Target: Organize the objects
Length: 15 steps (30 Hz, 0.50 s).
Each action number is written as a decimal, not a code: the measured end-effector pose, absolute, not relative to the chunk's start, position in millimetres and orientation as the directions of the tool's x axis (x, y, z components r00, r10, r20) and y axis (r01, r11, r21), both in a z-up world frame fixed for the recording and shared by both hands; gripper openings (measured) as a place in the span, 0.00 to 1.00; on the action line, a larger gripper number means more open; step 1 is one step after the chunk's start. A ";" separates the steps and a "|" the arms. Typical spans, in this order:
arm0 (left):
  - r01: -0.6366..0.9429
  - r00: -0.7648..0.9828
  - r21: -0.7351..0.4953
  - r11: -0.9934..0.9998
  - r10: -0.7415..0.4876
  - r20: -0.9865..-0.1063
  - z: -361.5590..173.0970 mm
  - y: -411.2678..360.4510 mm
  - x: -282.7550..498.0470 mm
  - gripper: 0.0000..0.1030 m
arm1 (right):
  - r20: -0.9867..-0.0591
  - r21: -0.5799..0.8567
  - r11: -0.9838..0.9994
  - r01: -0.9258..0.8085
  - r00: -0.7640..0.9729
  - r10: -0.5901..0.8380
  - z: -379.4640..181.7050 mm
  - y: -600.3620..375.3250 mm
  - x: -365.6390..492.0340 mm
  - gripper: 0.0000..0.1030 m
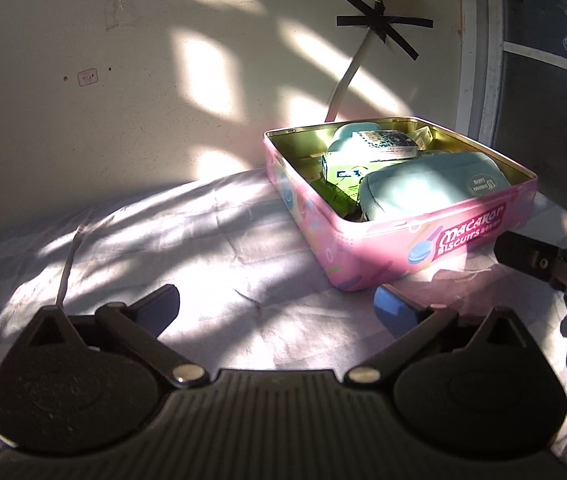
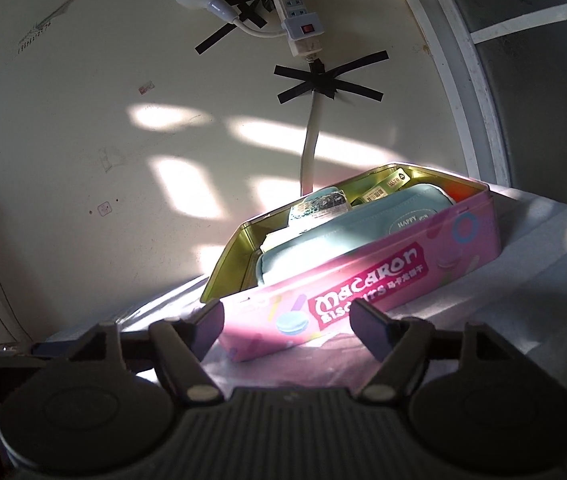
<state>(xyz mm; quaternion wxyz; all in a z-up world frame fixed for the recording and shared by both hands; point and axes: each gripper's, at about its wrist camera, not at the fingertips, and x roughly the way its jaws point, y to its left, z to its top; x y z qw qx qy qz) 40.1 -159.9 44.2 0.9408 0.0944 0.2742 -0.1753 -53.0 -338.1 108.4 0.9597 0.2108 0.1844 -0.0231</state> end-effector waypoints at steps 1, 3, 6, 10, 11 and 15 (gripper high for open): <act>0.378 0.786 0.075 0.923 -0.277 -0.553 42.9 -157.5 39.1 1.00 | -0.366 0.395 0.911 0.119 0.930 0.037 107.8 -335.5 -54.7 0.73; 0.372 0.782 0.064 0.926 -0.276 -0.558 40.1 -153.1 36.6 1.00 | -0.370 0.386 0.915 0.118 0.929 0.036 107.5 -330.1 -57.5 0.76; 0.365 0.785 0.063 0.929 -0.271 -0.557 36.7 -148.4 33.6 1.00 | -0.376 0.378 0.919 0.114 0.926 0.040 107.5 -324.3 -60.1 0.80; 0.350 0.787 0.077 0.933 -0.249 -0.564 32.7 -144.8 33.2 1.00 | -0.381 0.379 0.919 0.111 0.923 0.046 107.7 -318.8 -61.1 0.81; 0.346 0.789 0.083 0.934 -0.243 -0.564 32.4 -144.0 33.2 1.00 | -0.383 0.380 0.919 0.110 0.923 0.048 107.8 -317.6 -61.3 0.81; 0.324 0.802 0.095 0.941 -0.220 -0.556 32.7 -140.6 32.4 1.00 | -0.381 0.384 0.917 0.109 0.923 0.050 108.0 -315.5 -61.8 0.87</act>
